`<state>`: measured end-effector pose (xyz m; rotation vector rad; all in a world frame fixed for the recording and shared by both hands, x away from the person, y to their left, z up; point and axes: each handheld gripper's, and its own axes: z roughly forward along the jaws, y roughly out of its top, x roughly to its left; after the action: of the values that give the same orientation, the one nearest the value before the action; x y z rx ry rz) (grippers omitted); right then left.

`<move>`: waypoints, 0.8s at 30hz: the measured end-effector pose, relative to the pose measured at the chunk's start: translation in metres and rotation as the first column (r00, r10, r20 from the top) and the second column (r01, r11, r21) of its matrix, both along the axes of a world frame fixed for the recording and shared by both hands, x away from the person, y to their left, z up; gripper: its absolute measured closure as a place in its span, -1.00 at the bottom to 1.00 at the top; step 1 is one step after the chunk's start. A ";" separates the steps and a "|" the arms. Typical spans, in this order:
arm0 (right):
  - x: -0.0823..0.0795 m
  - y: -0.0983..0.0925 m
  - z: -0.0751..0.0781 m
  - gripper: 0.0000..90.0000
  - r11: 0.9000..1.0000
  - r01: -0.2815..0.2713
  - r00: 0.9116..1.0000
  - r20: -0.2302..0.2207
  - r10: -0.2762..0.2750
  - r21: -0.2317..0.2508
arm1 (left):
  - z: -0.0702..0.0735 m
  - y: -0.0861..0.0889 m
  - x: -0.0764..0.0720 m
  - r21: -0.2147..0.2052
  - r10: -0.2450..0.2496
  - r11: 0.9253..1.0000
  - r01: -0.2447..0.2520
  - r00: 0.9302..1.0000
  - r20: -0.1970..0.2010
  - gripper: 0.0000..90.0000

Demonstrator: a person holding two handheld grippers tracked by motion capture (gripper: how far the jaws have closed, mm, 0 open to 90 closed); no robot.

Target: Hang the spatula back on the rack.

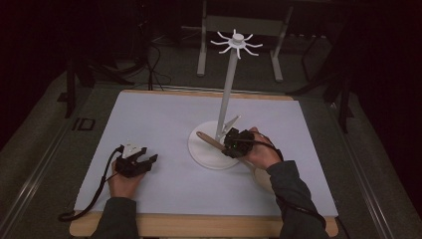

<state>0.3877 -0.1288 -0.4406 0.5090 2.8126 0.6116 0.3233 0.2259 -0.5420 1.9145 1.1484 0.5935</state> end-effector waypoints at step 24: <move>-0.037 -0.088 0.058 0.68 0.930 0.093 0.967 0.190 -0.169 0.355 | 0.000 0.000 0.000 -0.002 0.000 1.000 0.000 1.000 -0.005 0.02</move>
<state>0.3509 -0.2169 -0.3827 0.6431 2.4506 1.0692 0.3234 0.2261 -0.5419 1.9153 1.1520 0.5885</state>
